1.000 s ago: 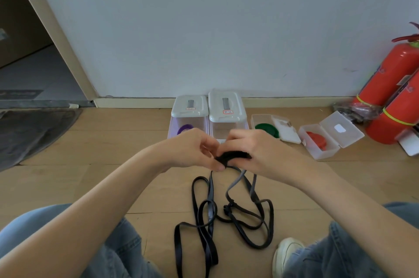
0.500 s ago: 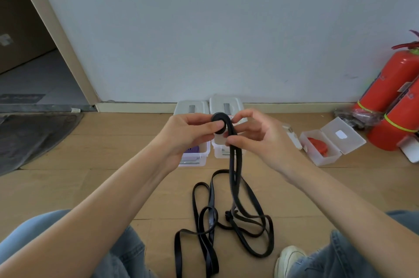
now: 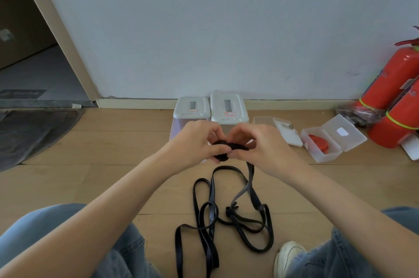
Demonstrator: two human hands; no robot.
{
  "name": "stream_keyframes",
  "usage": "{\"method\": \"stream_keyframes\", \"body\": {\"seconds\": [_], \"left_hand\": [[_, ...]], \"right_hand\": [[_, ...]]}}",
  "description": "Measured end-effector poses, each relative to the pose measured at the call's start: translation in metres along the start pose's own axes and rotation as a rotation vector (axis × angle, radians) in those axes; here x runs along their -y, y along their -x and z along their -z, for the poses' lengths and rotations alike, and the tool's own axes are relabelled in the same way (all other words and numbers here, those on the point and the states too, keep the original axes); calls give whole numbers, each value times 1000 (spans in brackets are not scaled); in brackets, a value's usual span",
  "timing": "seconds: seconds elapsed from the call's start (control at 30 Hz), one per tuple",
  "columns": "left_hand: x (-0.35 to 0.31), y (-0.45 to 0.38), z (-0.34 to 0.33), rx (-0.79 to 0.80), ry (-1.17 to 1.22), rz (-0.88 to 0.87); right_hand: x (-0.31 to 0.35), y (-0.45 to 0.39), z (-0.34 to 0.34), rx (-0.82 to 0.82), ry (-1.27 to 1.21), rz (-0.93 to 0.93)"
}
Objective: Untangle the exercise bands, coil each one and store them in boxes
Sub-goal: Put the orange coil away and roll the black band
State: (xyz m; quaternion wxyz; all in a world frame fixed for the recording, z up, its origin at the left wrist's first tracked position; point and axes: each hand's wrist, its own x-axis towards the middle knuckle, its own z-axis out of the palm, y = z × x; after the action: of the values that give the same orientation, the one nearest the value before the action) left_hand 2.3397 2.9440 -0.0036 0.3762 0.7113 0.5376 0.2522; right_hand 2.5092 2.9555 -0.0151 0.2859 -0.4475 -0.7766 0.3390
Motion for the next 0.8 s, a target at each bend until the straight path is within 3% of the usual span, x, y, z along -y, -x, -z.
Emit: {"method": "stream_keyframes", "body": {"seconds": [0.07,0.27,0.57,0.7,0.8], "left_hand": [[-1,0,-1,-46,-23,-68],[0,-5,8,-243,377,11],[-3,-5,5,-100,536,69],[-2,-3,9,17,376,35],[-3,-2,11,21,351,8]], "right_hand": [[-3,-1,5,-38,-120,-69],[-3,1,3,-105,-415,-154],[-2,1,-4,-253,-463,-135],[-6,1,6,-219,-383,-67],[-6,-1,10,-169,-323,-24]]}}
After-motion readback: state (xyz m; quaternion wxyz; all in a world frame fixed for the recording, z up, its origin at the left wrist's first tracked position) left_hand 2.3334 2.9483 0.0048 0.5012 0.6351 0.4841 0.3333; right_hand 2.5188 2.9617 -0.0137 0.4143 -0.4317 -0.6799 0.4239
